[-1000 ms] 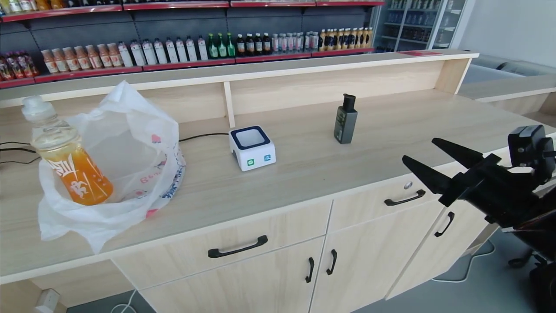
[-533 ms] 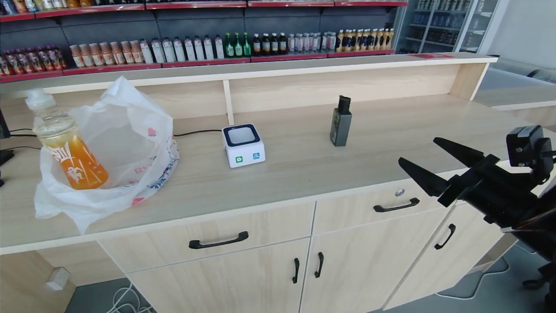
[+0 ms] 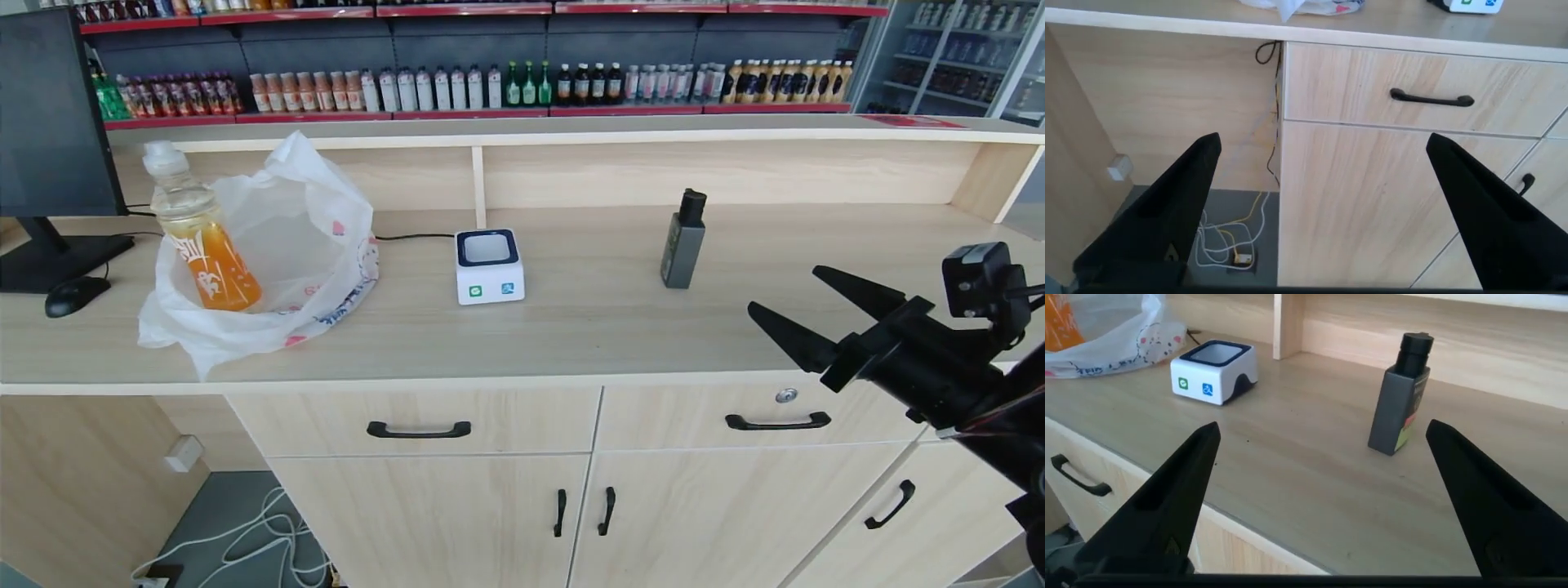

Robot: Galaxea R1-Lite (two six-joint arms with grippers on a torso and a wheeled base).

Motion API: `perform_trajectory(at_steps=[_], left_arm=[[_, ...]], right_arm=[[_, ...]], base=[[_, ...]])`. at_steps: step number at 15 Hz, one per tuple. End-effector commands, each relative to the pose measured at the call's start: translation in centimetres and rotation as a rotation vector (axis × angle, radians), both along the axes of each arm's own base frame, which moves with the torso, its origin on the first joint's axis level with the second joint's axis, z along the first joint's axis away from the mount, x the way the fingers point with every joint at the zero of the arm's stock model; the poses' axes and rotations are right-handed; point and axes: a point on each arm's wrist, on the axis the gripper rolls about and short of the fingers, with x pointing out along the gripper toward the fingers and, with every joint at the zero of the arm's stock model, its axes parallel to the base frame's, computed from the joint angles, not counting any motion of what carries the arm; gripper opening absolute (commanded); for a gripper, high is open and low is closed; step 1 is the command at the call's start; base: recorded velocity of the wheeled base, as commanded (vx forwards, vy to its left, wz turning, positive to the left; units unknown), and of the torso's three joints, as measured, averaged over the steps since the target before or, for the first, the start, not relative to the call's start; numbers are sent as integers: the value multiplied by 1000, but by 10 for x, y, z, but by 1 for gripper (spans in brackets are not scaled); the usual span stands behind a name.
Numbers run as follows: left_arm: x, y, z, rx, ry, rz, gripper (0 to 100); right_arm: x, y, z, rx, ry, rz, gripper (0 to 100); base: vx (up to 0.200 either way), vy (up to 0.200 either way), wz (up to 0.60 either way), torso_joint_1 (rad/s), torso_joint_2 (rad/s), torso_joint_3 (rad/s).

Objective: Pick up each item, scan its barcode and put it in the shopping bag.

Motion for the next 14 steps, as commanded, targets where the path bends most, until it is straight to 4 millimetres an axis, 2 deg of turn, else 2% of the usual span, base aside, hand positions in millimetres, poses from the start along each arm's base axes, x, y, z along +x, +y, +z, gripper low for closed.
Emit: perform_trajectory(at_steps=[1,7,10,14], left_arm=[[0,0,0,0,0,1,100],[0,0,0,0,1,1,100],[0,0,0,0,1,1,100],[0,0,0,0,1,1,100]], right_arm=[[0,0,-1,-1,5,0,100],[1,0,-3,-2,11,0,100],[1,0,-4,-3,13,2,100],[5,2,0,-13,-12,0,100]], base=[[0,-200,0,2,2,7],[200,-200,0,4,1,5],[200,0,0,2,1,5],[0,0,0,0,0,0]])
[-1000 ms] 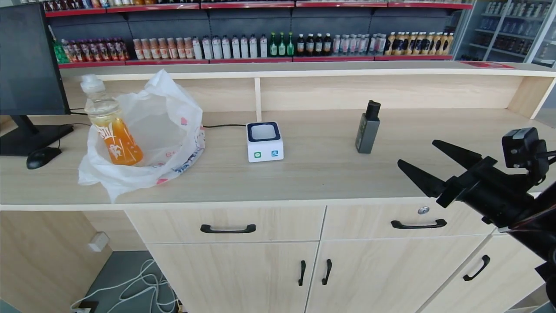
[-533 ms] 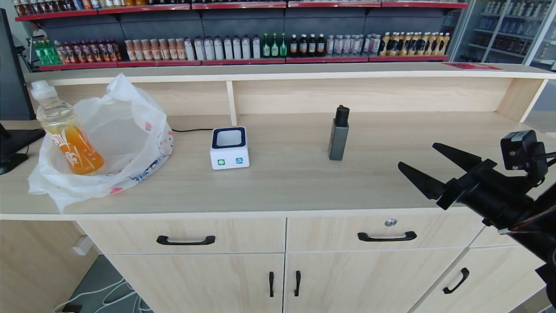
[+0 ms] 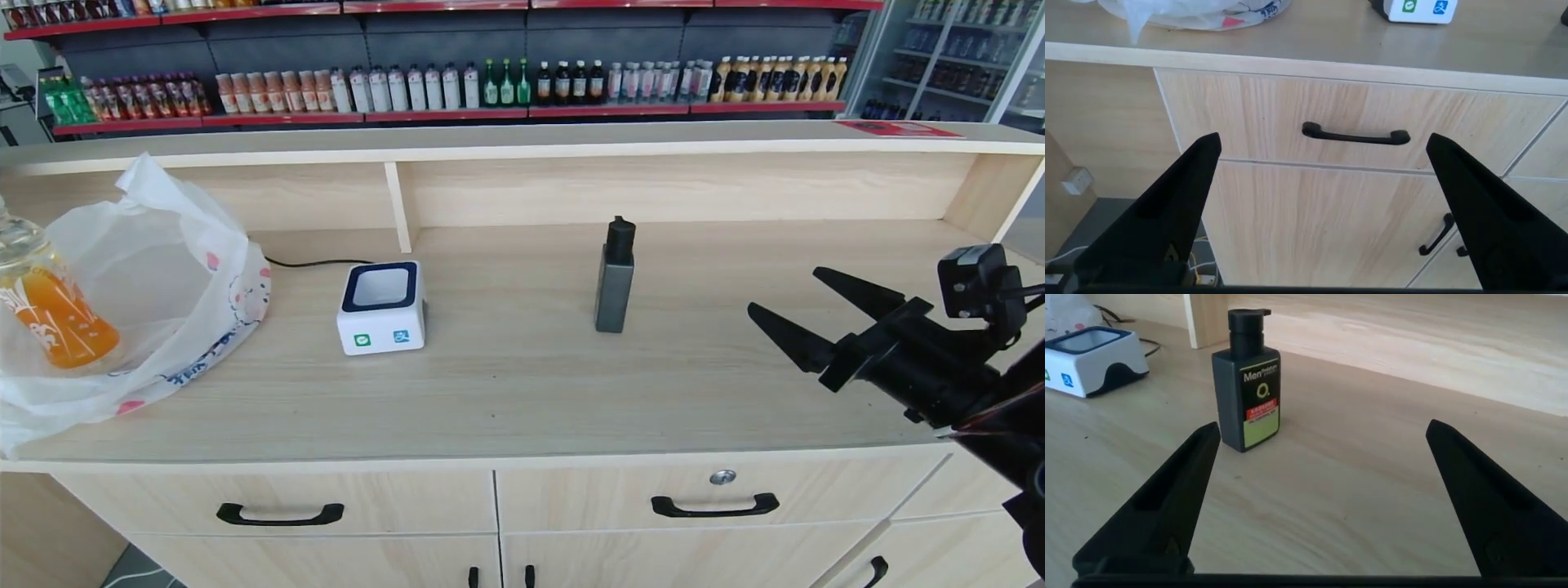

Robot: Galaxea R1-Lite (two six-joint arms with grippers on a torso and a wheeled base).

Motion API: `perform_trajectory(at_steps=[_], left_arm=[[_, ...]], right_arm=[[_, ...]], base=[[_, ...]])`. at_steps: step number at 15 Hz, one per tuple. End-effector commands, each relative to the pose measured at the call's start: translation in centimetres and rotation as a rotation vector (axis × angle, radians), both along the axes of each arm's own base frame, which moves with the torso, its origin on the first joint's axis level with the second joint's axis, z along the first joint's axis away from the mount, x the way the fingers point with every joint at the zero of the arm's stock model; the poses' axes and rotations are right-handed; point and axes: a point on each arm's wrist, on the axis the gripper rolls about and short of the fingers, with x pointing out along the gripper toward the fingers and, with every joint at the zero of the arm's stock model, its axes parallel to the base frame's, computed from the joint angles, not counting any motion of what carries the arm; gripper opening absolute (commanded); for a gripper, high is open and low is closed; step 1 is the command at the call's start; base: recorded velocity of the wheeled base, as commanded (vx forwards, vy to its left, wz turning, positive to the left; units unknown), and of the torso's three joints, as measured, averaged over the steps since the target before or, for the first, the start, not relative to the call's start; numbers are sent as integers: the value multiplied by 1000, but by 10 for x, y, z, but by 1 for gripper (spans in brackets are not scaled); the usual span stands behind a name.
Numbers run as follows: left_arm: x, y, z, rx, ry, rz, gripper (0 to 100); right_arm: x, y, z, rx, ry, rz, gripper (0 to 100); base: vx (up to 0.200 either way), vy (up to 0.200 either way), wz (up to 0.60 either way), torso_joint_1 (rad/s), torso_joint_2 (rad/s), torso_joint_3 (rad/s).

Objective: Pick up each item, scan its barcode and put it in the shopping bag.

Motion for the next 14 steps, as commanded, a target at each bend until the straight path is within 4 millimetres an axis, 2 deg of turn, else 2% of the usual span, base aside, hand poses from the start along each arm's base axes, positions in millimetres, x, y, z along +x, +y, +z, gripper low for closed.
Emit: perform_trajectory(at_steps=[1,2,4,6,7,8,14], left_arm=[[0,0,0,-1,1,0,100],[0,0,0,-1,1,0,100],[0,0,0,-1,0,0,100],[0,0,0,-1,1,0,100],[0,0,0,-1,1,0,100],[0,0,0,-1,0,-1,100],[0,0,0,-1,0,0,100]], right_arm=[[4,4,3,4,-17,-6,100],[1,17,1,26,1,-5,100],[-12,68,2,163,64,42,100],[-12,108,3,354,125,-47,100],[-3,116,5,370,109,-73,100],[1,118,-3,344,124,-84,100],[-2,135,-20,282,167,-50,100]], base=[[0,0,0,0,0,0],[0,0,0,0,0,0],[0,0,0,0,0,0],[0,0,0,0,0,0],[0,0,0,0,0,0],[0,0,0,0,0,0],[0,0,0,0,0,0]])
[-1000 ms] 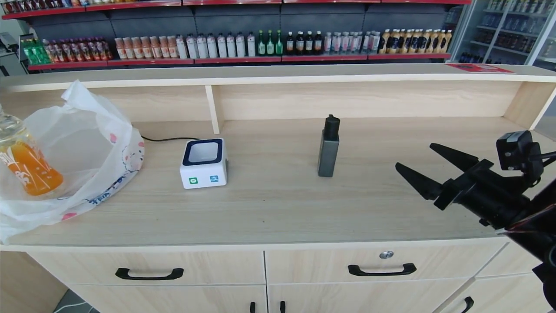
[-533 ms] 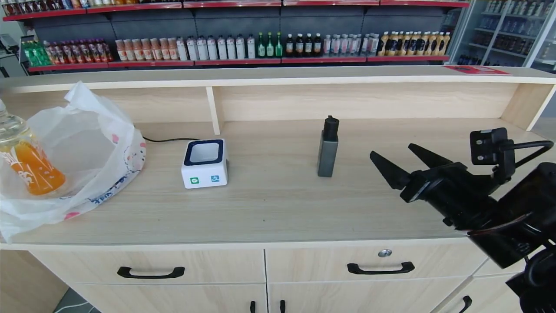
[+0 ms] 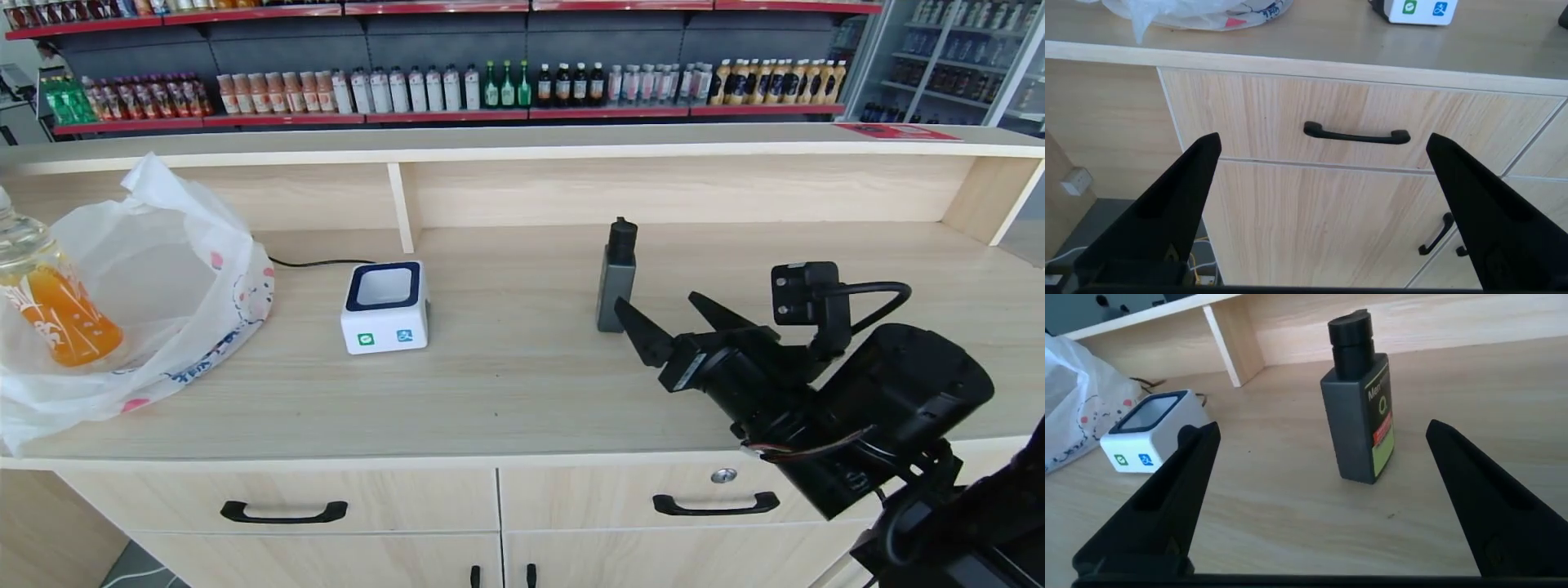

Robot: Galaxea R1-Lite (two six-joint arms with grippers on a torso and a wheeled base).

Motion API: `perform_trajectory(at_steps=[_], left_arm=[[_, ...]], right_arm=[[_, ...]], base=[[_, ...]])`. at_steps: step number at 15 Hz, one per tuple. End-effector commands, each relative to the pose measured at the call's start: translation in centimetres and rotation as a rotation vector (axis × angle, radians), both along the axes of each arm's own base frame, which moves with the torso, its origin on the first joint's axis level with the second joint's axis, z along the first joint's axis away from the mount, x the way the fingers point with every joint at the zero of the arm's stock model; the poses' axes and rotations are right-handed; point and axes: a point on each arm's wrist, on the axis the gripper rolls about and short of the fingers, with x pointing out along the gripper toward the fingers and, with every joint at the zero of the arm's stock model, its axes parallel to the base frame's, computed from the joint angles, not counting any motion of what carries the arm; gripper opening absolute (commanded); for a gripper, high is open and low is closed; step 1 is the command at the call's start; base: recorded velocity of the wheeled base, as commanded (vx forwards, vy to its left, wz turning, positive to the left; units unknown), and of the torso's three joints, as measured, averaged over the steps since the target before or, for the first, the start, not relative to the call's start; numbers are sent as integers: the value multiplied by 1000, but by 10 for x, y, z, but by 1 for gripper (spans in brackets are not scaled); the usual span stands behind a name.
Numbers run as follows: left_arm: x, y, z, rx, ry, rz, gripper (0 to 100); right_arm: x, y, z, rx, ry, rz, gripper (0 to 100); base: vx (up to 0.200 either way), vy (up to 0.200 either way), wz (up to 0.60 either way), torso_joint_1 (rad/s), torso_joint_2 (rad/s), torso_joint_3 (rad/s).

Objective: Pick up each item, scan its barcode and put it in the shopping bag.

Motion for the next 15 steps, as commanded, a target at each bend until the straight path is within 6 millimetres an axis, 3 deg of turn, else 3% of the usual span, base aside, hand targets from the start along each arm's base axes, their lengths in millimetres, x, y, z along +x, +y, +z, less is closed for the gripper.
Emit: perform_trajectory(at_steps=[1,5,10,15], left_arm=[[0,0,0,1,-1,2,100],[0,0,0,1,-1,2,100],[0,0,0,-1,-1,0,100],[0,0,0,-1,-1,0,100]], right_arm=[[8,8,-7,-15,8,7,100],[60,15,-3,-22,-90,-94,100],[70,21,-17,-38,-70,-95,100],[76,25,-13,-59,-38,-90,100]], base=[[0,0,0,0,0,0],[0,0,0,0,0,0],[0,0,0,0,0,0],[0,0,0,0,0,0]])
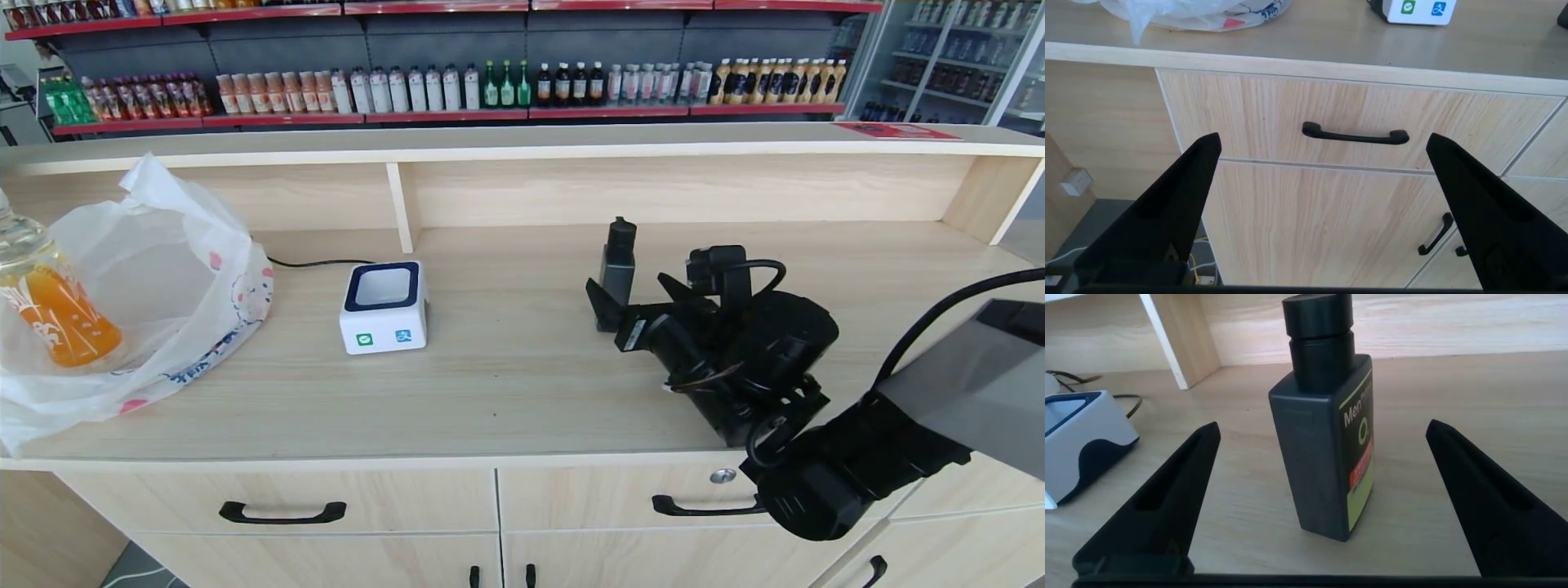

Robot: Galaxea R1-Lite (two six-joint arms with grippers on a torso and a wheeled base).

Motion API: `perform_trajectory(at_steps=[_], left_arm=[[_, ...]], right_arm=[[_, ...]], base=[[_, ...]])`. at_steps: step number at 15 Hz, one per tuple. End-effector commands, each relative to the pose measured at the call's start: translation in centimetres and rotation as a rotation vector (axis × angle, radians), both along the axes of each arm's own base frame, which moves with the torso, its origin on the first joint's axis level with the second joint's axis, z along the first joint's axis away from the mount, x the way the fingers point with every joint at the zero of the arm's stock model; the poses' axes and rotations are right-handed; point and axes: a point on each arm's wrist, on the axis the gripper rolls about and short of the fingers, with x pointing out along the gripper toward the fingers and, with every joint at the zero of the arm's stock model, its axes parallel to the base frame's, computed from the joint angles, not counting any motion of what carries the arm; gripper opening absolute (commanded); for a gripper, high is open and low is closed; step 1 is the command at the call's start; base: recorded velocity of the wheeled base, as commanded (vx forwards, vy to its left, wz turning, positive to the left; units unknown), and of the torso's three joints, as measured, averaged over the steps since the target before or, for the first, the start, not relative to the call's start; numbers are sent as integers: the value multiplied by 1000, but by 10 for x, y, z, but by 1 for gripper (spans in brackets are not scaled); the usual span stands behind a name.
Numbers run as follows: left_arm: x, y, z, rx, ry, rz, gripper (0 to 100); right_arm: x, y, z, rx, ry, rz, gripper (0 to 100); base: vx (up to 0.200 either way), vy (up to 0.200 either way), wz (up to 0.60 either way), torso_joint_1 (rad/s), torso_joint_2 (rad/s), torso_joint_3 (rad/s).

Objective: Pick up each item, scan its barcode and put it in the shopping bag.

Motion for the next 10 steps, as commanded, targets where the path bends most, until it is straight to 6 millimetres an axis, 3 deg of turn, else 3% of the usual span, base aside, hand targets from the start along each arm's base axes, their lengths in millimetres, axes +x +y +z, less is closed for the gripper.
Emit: perform_trajectory(at_steps=[1,5,10], left_arm=[[0,0,0,-1,-1,0,100],[0,0,0,-2,-4,2,100],[0,0,0,-1,-4,0,100]], right_arm=[[2,2,1,1,5,3,100],[10,8,5,-5,30,7,100],[17,11,-4,-7,61,4,100]], base=[[0,0,0,0,0,0],[0,0,0,0,0,0],[0,0,0,0,0,0]])
